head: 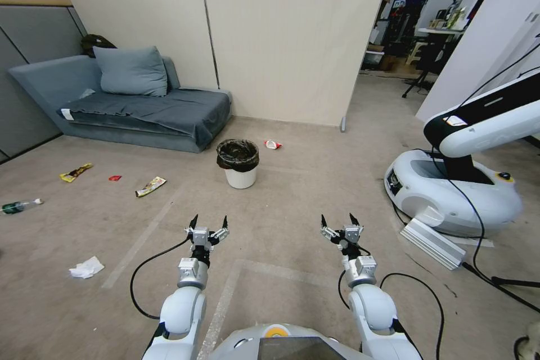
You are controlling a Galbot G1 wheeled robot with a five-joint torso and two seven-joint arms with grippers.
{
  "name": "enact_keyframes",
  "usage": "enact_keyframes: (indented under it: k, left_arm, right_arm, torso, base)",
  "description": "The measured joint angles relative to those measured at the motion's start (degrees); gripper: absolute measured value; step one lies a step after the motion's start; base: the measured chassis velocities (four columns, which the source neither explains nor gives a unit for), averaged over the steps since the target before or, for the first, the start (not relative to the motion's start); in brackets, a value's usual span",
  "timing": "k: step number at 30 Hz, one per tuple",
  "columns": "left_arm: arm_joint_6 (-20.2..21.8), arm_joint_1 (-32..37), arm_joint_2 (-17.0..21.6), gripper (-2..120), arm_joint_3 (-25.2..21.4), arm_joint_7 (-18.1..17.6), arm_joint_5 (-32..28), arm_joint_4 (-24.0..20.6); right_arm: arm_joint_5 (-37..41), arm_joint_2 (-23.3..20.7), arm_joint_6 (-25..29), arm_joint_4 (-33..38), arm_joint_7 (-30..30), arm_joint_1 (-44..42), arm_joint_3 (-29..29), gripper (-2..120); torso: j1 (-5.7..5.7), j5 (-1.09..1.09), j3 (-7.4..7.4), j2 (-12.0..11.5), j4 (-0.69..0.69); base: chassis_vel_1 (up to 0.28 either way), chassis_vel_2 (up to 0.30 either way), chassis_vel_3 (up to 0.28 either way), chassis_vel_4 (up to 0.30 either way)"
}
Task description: Pick up the trash bin, then pick up the garbage from the floor and place it into the trash bin.
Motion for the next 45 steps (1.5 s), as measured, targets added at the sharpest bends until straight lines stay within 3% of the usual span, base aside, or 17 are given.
enact_keyframes:
  k: [16,20,22,24,25,28,29,32,45]
  left_arm:
    - [0.25,0.13,0.0,100,0.01,-0.22,0.19,-0.44]
    - [3.38,1.2,-0.03,100,0.35,-2.39,2.02,-5.21]
    - [3.61,1.3,-0.03,100,0.38,-2.56,2.18,-5.58]
    - [8.12,2.89,-0.08,100,0.89,-5.69,4.88,-12.37]
    - [8.12,2.89,-0.08,100,0.89,-5.69,4.88,-12.37]
    - [12.62,4.5,-0.15,100,1.37,-8.81,7.54,-19.13]
    - [12.62,4.5,-0.15,100,1.37,-8.81,7.54,-19.13]
    - [16.25,5.75,-0.22,100,1.82,-11.42,9.78,-24.65]
    - [17.21,5.74,-0.5,100,2.55,-12.32,10.16,-25.04]
  right_arm:
    - [-0.04,0.03,0.0,0.09,0.0,-0.1,0.01,100]
    - [-1.72,0.88,-0.38,3.56,0.15,-1.83,0.03,100]
    - [-1.9,0.96,-0.43,3.91,0.18,-2.01,0.03,100]
    - [-5.38,2.59,-1.41,10.78,0.8,-5.5,0.14,100]
    - [-5.38,2.59,-1.41,10.78,0.8,-5.5,0.14,100]
    - [-8.84,4.24,-2.36,17.52,1.39,-8.92,0.27,100]
    - [-8.84,4.24,-2.36,17.52,1.39,-8.92,0.27,100]
    - [-11.96,5.76,-3.21,23.67,1.9,-12.04,0.39,100]
    - [-12.86,6.18,-3.0,25.47,1.94,-13.06,0.56,100]
  torso:
    - [0.0,0.0,0.0,0.0,0.0]
    - [0.0,0.0,0.0,0.0,0.0]
    - [0.0,0.0,0.0,0.0,0.0]
    - [0.0,-0.01,0.0,0.01,0.0]
    - [0.0,-0.01,0.0,0.01,0.0]
    - [0.0,0.0,0.0,0.01,0.0]
    - [0.0,0.0,0.0,0.01,0.0]
    - [0.0,0.02,-0.01,0.01,0.01]
    - [0.0,0.0,-0.01,0.01,0.0]
  base:
    - [0.0,0.0,0.0,0.0]
    - [0.0,0.0,0.0,0.0]
    - [0.0,0.0,0.0,0.0]
    - [0.0,0.0,0.0,0.0]
    - [0.0,0.0,0.0,0.0]
    - [0.0,0.0,0.0,0.0]
    - [0.0,0.0,0.0,0.0]
    - [0.0,0.0,0.0,0.0]
    - [0.0,0.0,0.0,0.0]
